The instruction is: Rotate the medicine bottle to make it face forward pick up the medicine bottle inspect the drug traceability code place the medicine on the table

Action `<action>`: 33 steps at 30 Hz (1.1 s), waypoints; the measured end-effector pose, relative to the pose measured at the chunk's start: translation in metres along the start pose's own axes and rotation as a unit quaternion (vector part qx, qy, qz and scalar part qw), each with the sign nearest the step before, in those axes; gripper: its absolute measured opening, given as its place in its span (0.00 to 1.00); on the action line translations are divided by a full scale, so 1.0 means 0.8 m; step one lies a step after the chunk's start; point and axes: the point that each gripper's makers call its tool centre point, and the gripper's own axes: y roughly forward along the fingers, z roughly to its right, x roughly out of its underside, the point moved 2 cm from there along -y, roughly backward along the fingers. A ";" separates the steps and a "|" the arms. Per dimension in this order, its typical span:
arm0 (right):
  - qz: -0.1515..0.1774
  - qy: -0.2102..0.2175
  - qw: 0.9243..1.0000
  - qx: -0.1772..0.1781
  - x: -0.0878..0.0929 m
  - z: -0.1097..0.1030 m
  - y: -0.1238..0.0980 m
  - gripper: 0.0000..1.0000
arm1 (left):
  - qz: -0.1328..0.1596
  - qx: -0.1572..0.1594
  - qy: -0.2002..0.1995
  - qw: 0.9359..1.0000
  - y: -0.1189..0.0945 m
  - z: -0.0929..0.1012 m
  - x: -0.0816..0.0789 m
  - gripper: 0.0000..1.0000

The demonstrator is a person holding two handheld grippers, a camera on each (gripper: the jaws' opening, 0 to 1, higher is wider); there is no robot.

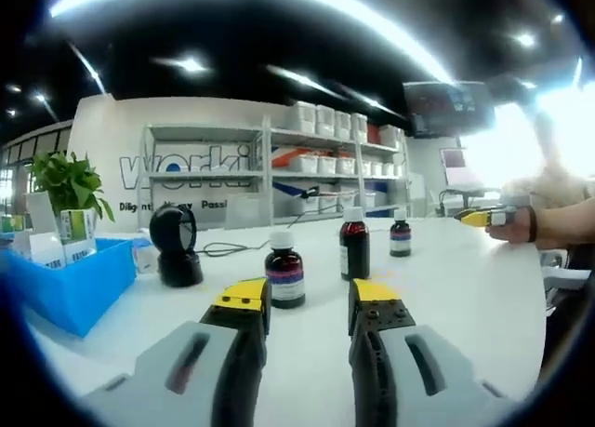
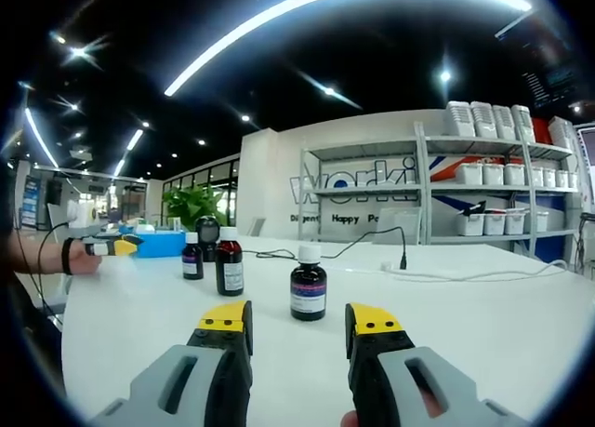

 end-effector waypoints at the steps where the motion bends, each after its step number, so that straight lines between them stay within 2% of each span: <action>1: -0.001 -0.001 1.000 0.000 0.000 0.000 0.000 0.36 | 0.001 -0.002 0.003 1.000 0.000 0.000 0.000 0.21; 5: 0.001 0.001 1.000 0.000 0.000 0.000 0.000 0.36 | 0.009 -0.005 0.017 1.000 -0.001 0.000 -0.005 0.23; 6: 0.001 0.001 1.000 0.000 0.000 0.000 0.000 0.36 | 0.014 -0.013 0.032 0.999 -0.001 -0.003 -0.008 0.27; 10: -0.003 -0.001 1.000 -0.001 0.001 -0.001 0.000 0.35 | -0.002 -0.022 0.021 1.000 0.001 -0.007 -0.003 0.39; 16: -0.007 -0.006 1.000 -0.005 0.003 -0.004 0.002 0.35 | -0.006 -0.013 0.024 1.000 0.001 0.003 -0.001 0.40; 19: -0.008 -0.004 1.000 -0.007 0.004 -0.004 0.002 0.35 | -0.005 -0.009 0.008 1.000 0.001 0.001 -0.001 0.42; 21: -0.008 -0.002 1.000 -0.007 0.004 -0.003 0.002 0.35 | -0.022 -0.003 -0.023 0.999 0.003 0.001 0.007 0.47; 22: -0.007 0.000 1.000 -0.006 0.003 -0.003 0.002 0.35 | -0.027 -0.005 -0.025 0.999 0.005 -0.001 0.008 0.48; 26: -0.010 0.002 1.000 -0.007 0.004 -0.003 0.002 0.34 | -0.024 0.001 -0.007 1.000 0.005 0.004 0.009 0.48; 27: -0.010 0.003 1.000 -0.007 0.005 -0.003 0.002 0.34 | -0.018 -0.001 -0.002 1.000 0.004 -0.001 0.008 0.48; 33: -0.010 0.020 1.000 -0.010 0.003 -0.003 0.003 0.35 | -0.004 -0.018 -0.029 0.999 0.001 -0.017 0.005 0.42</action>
